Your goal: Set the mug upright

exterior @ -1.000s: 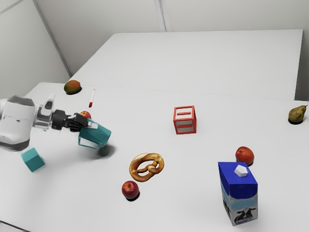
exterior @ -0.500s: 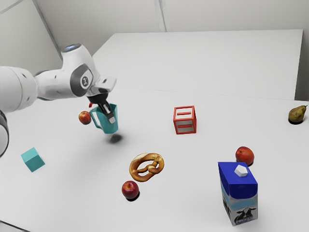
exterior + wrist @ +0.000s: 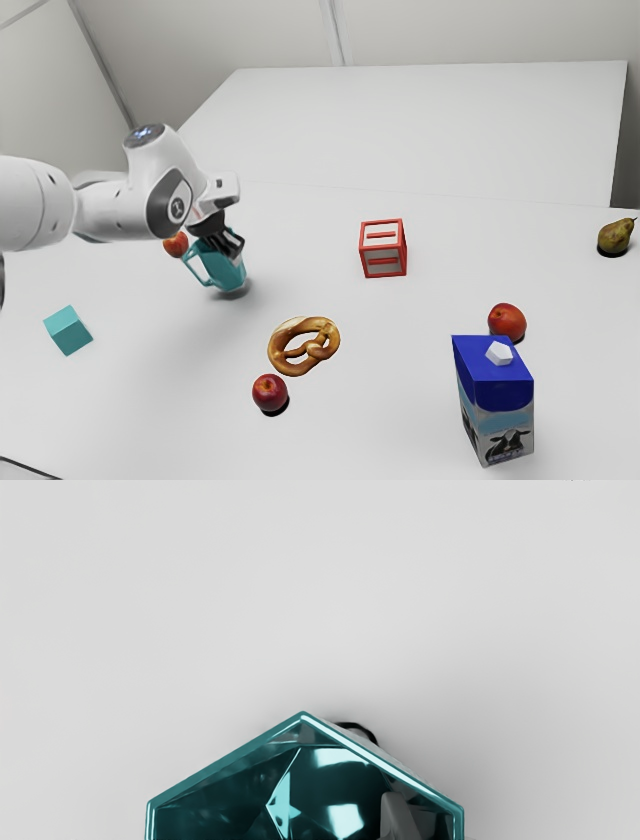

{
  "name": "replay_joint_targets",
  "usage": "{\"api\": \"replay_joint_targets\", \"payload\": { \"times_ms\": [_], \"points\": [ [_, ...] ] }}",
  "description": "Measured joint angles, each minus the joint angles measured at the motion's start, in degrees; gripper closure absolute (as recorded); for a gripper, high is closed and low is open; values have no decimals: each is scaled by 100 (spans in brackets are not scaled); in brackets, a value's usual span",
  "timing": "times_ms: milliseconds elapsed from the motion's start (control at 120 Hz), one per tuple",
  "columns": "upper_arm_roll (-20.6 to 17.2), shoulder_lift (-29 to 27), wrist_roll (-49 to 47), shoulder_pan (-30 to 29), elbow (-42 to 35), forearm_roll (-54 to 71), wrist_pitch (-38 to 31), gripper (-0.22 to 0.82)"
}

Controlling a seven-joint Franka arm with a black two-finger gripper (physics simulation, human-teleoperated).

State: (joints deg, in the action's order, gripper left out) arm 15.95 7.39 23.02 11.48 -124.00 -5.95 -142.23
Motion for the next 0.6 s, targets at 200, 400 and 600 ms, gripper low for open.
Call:
{"api": "replay_joint_targets", "payload": {
  "times_ms": [200,400,600],
  "points": [
    [-4,157,-508,-10,-80,-53,-87,59],
    [-4,170,-816,-39,-78,-83,-108,24],
    [4,-2,-1011,-47,125,-24,-76,11]
  ]
}}
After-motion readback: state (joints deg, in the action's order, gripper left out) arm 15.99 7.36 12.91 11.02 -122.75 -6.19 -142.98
